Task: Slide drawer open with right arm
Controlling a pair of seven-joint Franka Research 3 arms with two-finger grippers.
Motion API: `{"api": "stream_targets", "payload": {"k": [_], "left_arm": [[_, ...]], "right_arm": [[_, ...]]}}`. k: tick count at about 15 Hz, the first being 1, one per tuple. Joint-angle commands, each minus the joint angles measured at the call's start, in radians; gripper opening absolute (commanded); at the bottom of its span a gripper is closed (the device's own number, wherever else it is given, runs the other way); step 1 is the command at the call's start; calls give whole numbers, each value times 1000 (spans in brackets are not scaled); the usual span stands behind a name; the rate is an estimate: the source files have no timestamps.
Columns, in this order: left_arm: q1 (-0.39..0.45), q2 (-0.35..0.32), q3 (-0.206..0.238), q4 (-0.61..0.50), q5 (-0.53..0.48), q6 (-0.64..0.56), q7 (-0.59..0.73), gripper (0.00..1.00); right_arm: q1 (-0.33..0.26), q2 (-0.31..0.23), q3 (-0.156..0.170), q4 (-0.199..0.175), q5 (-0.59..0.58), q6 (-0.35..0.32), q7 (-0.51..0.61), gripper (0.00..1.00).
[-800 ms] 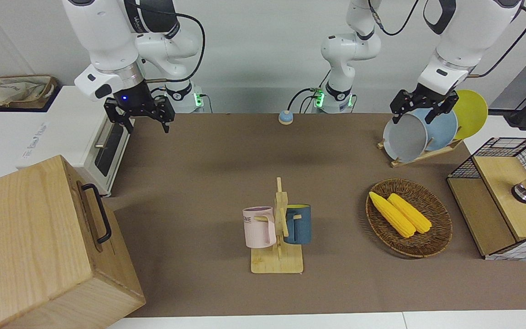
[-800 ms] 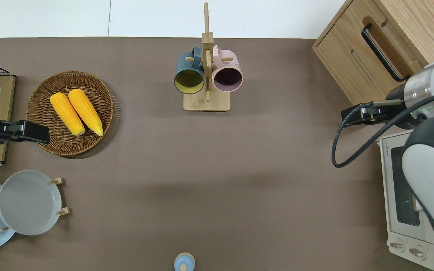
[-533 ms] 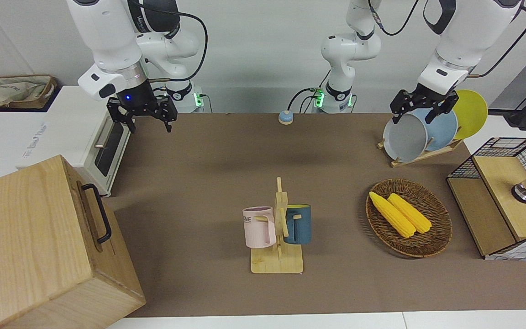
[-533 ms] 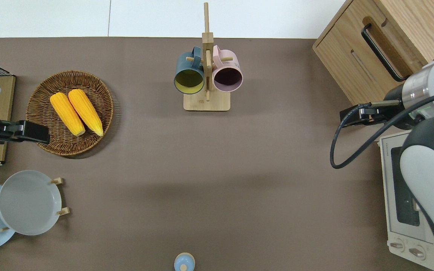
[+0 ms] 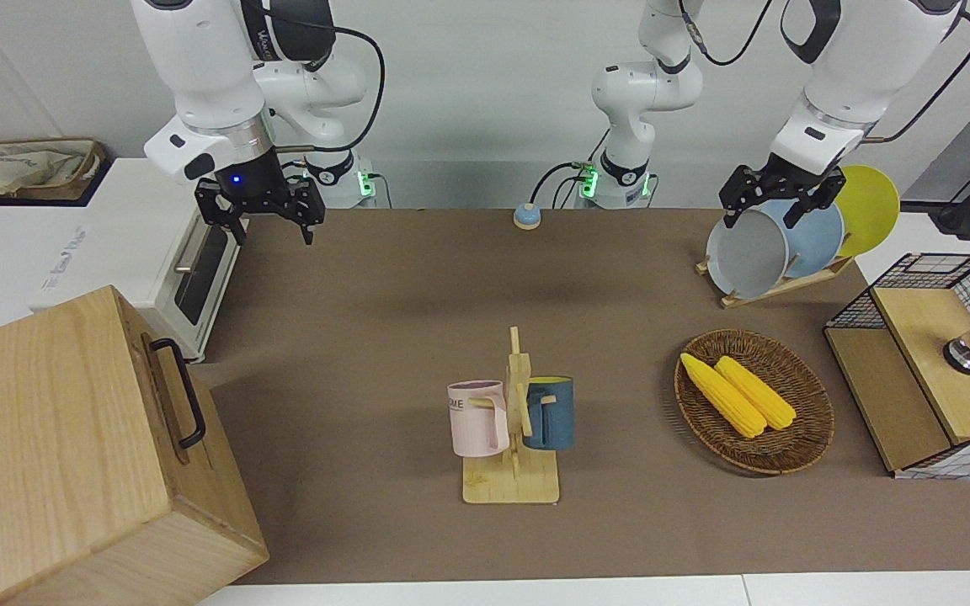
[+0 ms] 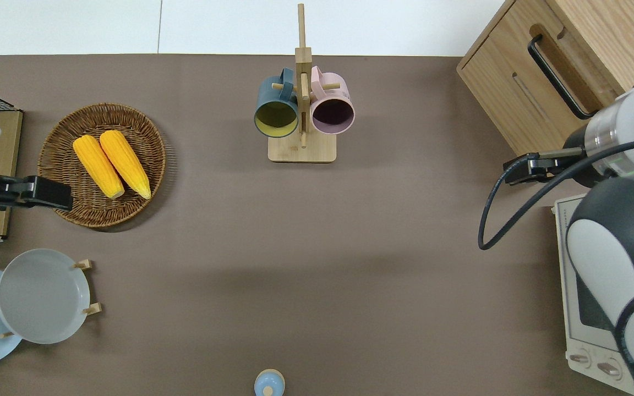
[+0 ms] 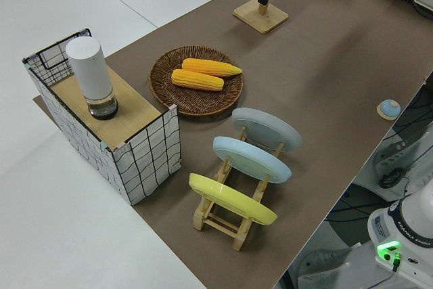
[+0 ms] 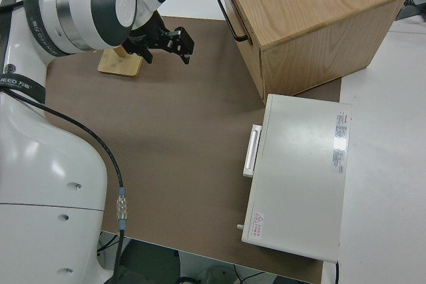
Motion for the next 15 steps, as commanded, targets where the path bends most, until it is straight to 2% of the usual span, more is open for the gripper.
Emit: {"api": "stream_targets", "payload": {"k": [1,6,10,12,13,15], "left_arm": [[4,11,-6,24,17,-20,10,993],[4,11,-6,26,17,-20,10,993],[4,11,-6,26,17,-20,10,993],[4,11,-6,26,17,-20,10,993],[4,11,-6,26,17,-20,10,993],[4,11,-6,26,17,-20,10,993]], "right_arm": [[4,6,1,24,-17,-18,-8,990],[3,9,1,24,-6,-18,-9,990],[24,1,4,44,-26,-18,-8,990],[56,3,8,47,-93,-3,76,990],[85,6,14,47,-162,0,159,990],[121,18,56,41,-338,26,189,990]]}}
